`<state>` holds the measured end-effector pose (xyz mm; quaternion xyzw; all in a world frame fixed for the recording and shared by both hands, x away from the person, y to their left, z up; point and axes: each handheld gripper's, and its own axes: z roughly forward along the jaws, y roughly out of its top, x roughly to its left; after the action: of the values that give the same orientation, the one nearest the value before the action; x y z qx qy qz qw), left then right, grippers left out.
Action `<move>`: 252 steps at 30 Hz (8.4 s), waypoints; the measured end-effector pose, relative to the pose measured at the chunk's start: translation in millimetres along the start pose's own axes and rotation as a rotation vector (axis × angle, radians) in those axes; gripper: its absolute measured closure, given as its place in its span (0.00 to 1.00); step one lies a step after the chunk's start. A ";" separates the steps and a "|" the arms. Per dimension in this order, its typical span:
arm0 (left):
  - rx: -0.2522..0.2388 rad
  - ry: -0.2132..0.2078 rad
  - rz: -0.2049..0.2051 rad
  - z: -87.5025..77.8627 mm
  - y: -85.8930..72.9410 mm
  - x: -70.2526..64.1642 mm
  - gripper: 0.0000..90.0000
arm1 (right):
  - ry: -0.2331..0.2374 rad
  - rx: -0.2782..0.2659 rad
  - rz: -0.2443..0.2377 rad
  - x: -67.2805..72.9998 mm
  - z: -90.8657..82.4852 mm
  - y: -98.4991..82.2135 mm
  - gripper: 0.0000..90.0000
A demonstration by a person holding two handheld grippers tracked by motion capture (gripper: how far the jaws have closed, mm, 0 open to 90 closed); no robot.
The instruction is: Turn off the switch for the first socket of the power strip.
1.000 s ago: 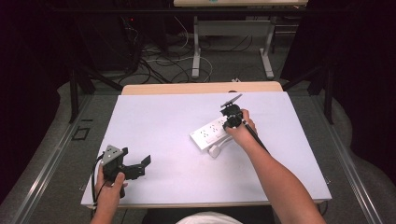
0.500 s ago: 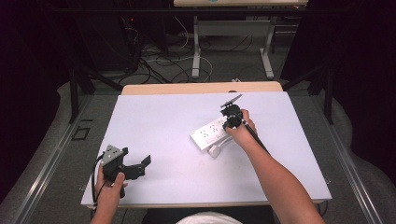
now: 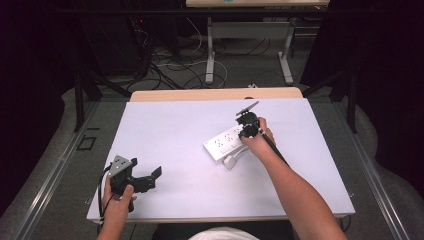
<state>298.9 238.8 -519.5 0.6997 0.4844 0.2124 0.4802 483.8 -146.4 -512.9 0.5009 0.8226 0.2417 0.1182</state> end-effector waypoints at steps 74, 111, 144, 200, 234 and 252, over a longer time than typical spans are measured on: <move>-0.002 0.002 -0.003 0.4 -0.9 -0.5 0.01 | 0.062 -0.135 0.021 -5.6 -24.3 -7.1 0.81; 0.004 0.003 0.002 -0.5 -0.9 -0.7 0.01 | 0.059 -0.252 -0.064 4.4 -59.1 -23.8 0.26; 0.003 0.005 -0.001 -0.7 -1.0 -1.3 0.01 | 0.061 -0.333 -0.087 -6.5 -88.4 -55.5 0.02; -0.008 0.011 -0.019 -0.5 -1.3 -2.5 0.01 | -0.103 -0.514 0.001 -60.6 -139.8 -192.5 0.00; 0.002 0.005 -0.022 0.7 -1.7 -0.9 0.01 | -0.071 -0.482 0.118 -77.5 -114.5 -221.0 0.00; 0.003 0.006 -0.026 1.8 -0.8 -0.9 0.01 | -0.052 -0.454 0.131 -76.8 -111.3 -221.9 0.00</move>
<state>299.4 237.1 -520.9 0.6934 0.4951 0.2079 0.4805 301.1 -329.8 -535.9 0.5200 0.7095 0.4146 0.2329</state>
